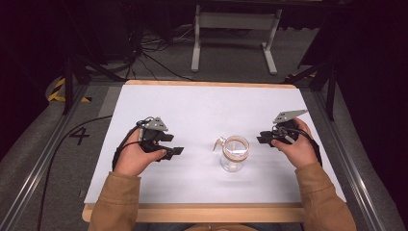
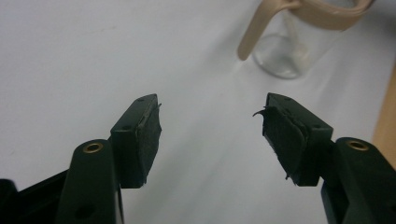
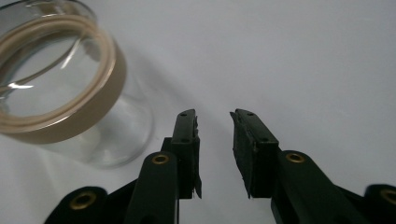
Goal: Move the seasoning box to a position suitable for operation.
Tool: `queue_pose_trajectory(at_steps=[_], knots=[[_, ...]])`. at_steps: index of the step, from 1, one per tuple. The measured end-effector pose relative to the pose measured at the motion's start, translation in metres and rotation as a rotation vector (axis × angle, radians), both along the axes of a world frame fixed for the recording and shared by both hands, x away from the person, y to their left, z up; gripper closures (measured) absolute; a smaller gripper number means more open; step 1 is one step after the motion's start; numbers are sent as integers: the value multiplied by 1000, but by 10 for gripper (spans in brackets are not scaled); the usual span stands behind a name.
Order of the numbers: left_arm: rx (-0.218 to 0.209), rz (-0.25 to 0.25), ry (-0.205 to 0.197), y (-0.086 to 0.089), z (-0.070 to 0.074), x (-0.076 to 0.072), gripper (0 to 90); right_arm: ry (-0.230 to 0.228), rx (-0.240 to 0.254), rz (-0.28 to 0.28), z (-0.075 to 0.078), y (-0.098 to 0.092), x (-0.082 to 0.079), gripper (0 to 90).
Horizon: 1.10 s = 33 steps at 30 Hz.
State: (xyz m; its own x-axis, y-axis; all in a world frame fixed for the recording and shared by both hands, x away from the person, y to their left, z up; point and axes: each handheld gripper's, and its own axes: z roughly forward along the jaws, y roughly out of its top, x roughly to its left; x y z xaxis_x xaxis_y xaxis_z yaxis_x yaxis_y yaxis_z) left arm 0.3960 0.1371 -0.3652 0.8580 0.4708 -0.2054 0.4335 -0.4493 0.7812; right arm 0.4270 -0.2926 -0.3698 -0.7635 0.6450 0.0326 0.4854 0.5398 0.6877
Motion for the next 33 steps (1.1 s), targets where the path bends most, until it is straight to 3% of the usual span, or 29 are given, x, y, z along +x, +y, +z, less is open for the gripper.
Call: queue_pose_trajectory(at_steps=[1, 2, 3, 5, 10, 12, 15, 16, 18, 20, 22, 25, 28, 33], knots=[[-23, -27, 14, -4, 6, -3, 386, 54, 27, 5, -2, 0, -1, 798], [2, -13, -2, -8, 8, -5, 387, 66, 47, 10, -3, 1, -2, 800], [2, -13, -2, -8, 8, -5, 379, 66, 47, 10, -3, 1, -2, 800], [73, 39, -50, -13, 15, -9, 383, 72, 44, 30, -2, 2, -5, 829], [75, 56, -38, -13, 16, -10, 385, 58, 68, 62, -2, 3, -8, 890], [53, 60, -40, -12, 14, -10, 368, 54, 62, 78, -3, 4, -9, 900], [14, 32, -128, -13, 16, -11, 306, 65, 60, 95, -6, 7, -10, 900], [-14, 40, -137, -14, 18, -13, 287, 68, 56, 100, -7, 8, -10, 900], [-32, 37, -134, -15, 20, -14, 306, 66, 49, 120, -11, 12, -10, 900], [-14, 49, -137, -15, 25, -17, 305, 77, 47, 133, -15, 16, -10, 900], [0, 80, -103, -16, 24, -18, 315, 81, 29, 139, -20, 20, -8, 900], [32, 94, -106, -14, 23, -16, 351, 85, 29, 143, -28, 25, -8, 900], [57, 118, -99, -15, 20, -14, 380, 80, -20, 148, -43, 32, -6, 900], [47, 106, -74, -16, 18, -13, 380, 77, 0, 147, -45, 31, -6, 900]])
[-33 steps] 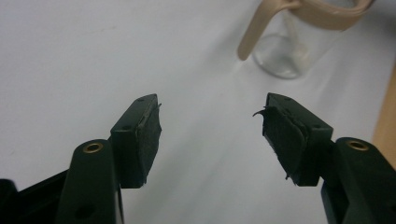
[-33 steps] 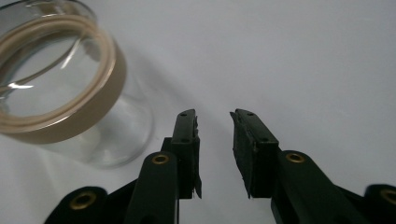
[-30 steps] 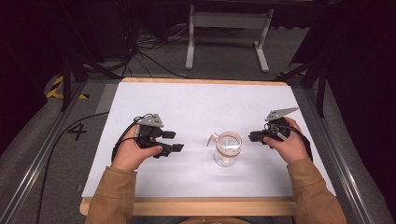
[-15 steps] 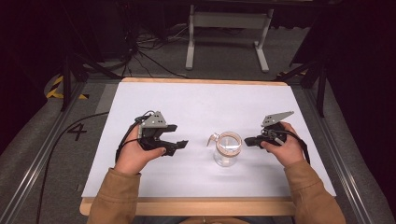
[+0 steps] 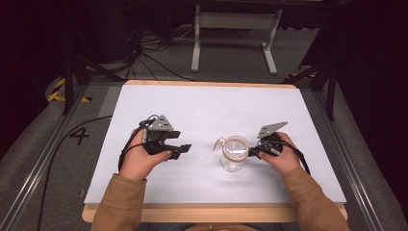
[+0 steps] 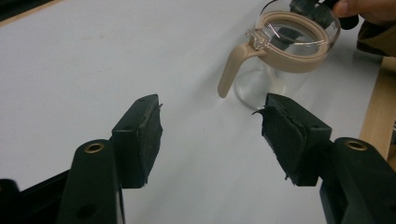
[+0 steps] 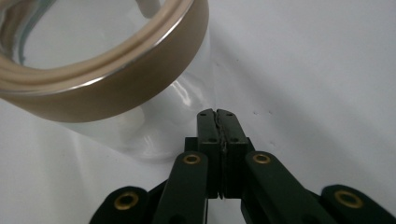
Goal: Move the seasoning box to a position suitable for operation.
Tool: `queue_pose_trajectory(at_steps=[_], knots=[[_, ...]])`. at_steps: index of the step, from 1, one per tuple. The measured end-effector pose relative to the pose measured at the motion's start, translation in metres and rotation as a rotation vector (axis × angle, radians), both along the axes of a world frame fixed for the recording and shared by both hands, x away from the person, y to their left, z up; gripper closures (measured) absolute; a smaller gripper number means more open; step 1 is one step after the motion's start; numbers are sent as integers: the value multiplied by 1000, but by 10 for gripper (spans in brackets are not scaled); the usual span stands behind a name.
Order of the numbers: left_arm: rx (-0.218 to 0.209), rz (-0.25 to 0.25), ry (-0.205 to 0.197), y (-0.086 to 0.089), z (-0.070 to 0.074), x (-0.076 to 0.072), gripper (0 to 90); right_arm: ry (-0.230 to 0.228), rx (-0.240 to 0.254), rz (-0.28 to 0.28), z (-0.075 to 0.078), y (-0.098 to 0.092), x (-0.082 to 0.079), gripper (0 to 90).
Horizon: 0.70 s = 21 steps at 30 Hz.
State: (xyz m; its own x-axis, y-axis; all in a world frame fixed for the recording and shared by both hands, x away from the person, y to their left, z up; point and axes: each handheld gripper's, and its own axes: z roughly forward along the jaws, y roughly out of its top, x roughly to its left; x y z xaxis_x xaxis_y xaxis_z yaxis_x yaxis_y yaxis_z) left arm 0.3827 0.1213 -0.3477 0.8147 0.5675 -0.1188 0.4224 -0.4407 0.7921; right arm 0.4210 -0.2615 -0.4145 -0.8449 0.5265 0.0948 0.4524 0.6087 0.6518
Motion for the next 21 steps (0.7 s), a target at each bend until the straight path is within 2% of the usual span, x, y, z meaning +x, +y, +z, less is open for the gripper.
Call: queue_pose_trajectory(at_steps=[2, 3, 8, 12, 13, 14, 18, 20, 21], knots=[[22, 6, -7, 0, -1, 2, 388, -9, -6, 3, 0, 1, -1, 900], [50, 22, -18, 0, -2, 2, 388, -12, -10, 2, 1, 1, -2, 900], [48, 19, -18, -2, -4, 4, 386, -7, -16, 23, 2, 4, -6, 900], [76, 21, -20, -3, -7, 6, 388, -5, -24, 44, 2, 9, -9, 900], [103, 23, -30, -4, -8, 6, 388, -13, -41, 57, 3, 12, -13, 900], [109, 18, -27, -4, -7, 7, 388, -13, -46, 59, 4, 13, -13, 900], [106, 16, -28, -6, -8, 8, 388, -8, -50, 71, 5, 16, -17, 900], [107, 14, -29, -7, -10, 10, 414, -6, -51, 89, 6, 20, -21, 900], [113, 14, -34, -7, -11, 10, 455, -8, -52, 95, 6, 21, -22, 900]])
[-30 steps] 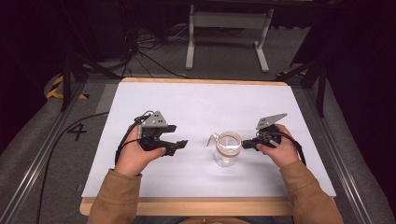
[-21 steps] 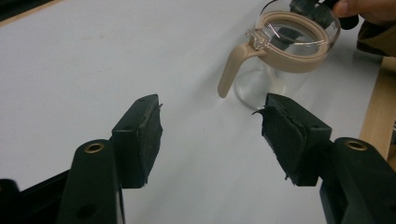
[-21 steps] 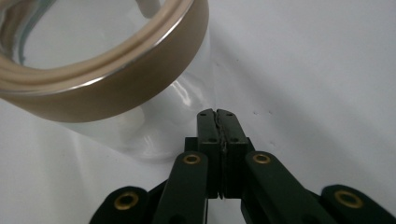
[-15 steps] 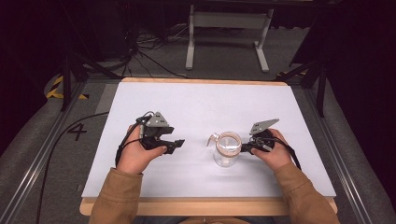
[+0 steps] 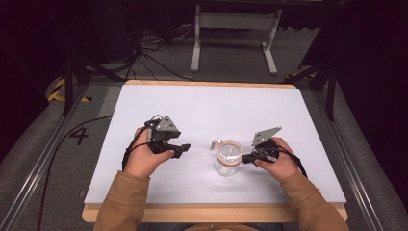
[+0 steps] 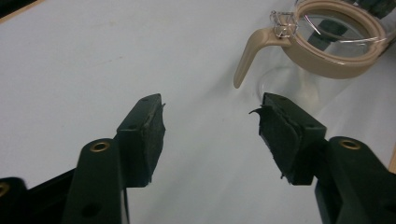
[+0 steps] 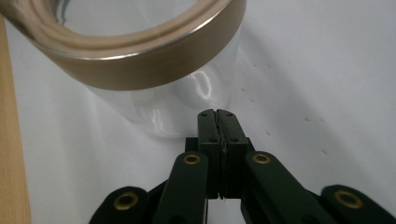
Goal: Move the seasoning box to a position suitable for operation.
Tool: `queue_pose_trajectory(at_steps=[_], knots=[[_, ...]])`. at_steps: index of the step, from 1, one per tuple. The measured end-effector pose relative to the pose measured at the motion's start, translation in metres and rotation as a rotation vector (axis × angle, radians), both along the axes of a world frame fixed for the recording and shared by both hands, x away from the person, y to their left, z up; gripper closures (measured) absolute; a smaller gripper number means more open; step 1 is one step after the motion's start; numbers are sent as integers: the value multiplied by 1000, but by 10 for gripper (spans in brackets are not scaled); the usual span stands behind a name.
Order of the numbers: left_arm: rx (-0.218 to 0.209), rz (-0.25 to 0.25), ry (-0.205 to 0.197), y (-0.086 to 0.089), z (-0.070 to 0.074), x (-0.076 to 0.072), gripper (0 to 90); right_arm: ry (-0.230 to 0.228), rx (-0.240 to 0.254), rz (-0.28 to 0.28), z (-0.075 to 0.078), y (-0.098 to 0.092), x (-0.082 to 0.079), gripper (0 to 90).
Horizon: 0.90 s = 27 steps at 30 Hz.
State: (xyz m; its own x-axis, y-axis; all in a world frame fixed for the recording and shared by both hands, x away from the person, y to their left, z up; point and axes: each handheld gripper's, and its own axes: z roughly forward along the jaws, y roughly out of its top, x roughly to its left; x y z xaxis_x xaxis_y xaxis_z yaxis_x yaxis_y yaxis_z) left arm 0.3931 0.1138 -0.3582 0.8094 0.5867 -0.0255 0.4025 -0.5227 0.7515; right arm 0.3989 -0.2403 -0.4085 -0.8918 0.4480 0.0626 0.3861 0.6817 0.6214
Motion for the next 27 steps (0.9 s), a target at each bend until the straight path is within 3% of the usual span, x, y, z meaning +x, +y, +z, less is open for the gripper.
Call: queue_pose_trajectory(at_steps=[2, 3, 4, 5, 7, 12, 17, 27], knots=[[9, -3, -5, -1, 0, 0, 580, 2, 0, 4, 0, 1, -1, 900], [19, -10, -14, -3, 0, -1, 580, 1, 0, 8, 0, 2, -2, 900], [25, -17, -17, -4, 0, -1, 637, -2, 7, 10, 0, 1, -2, 900], [19, -24, -8, -8, 1, -2, 704, 11, 36, 7, -1, -4, 0, 900], [13, -33, -8, -11, 0, -2, 744, 10, 33, 0, -1, -5, 0, 900], [6, -62, 17, -22, -8, 3, 790, -1, 54, -38, 4, -19, 0, 900], [-4, -77, 19, -33, -18, 7, 770, -6, 71, -65, 7, -29, -1, 900], [23, -104, 56, -55, -38, 16, 771, -8, 73, -92, 7, -40, -5, 900]])
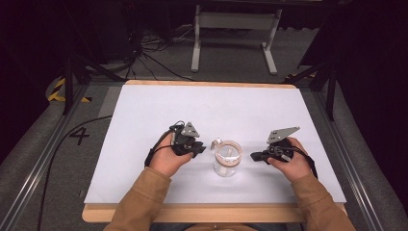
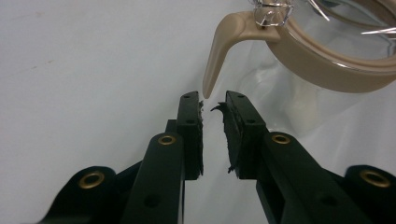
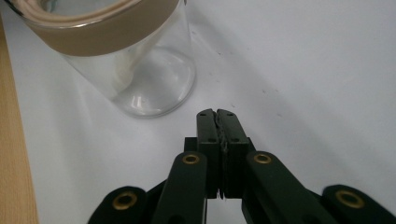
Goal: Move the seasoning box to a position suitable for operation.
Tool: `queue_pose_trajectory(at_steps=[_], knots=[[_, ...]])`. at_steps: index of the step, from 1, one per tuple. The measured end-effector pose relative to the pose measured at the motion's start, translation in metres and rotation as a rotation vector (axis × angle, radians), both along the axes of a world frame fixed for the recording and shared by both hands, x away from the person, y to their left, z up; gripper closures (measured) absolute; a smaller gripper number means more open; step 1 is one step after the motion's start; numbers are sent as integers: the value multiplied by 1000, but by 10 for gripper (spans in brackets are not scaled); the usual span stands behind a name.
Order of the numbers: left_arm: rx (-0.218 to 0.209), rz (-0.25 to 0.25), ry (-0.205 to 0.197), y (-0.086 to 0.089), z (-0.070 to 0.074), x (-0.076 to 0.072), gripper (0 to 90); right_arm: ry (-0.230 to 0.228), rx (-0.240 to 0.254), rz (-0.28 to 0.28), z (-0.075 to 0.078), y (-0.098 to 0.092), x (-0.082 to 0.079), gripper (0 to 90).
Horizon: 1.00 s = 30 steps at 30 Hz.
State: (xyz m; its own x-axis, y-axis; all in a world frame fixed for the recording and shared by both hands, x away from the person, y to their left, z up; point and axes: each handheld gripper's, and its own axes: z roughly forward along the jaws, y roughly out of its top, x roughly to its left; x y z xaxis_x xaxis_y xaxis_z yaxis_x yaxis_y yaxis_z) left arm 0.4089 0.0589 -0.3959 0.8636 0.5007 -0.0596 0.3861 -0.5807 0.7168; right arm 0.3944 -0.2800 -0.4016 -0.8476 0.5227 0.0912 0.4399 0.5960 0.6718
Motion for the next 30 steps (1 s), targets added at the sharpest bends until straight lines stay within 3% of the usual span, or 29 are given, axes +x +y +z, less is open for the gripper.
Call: queue_pose_trajectory(at_steps=[7, 12, 17, 23, 30], knots=[[-2, -18, 42, -10, -12, 4, 804, 5, 0, -1, -2, -2, -2, 898], [0, -10, 45, -15, -19, 8, 823, 12, -6, 8, -4, -1, -4, 896], [-16, -11, 35, -18, -21, 10, 837, 6, -2, 11, -5, -2, -6, 880], [9, -20, 21, -20, -19, 12, 876, 9, -4, 10, -5, -3, -8, 872], [5, -27, 15, -23, -19, 15, 878, 9, -3, -1, -6, -6, -12, 865]])
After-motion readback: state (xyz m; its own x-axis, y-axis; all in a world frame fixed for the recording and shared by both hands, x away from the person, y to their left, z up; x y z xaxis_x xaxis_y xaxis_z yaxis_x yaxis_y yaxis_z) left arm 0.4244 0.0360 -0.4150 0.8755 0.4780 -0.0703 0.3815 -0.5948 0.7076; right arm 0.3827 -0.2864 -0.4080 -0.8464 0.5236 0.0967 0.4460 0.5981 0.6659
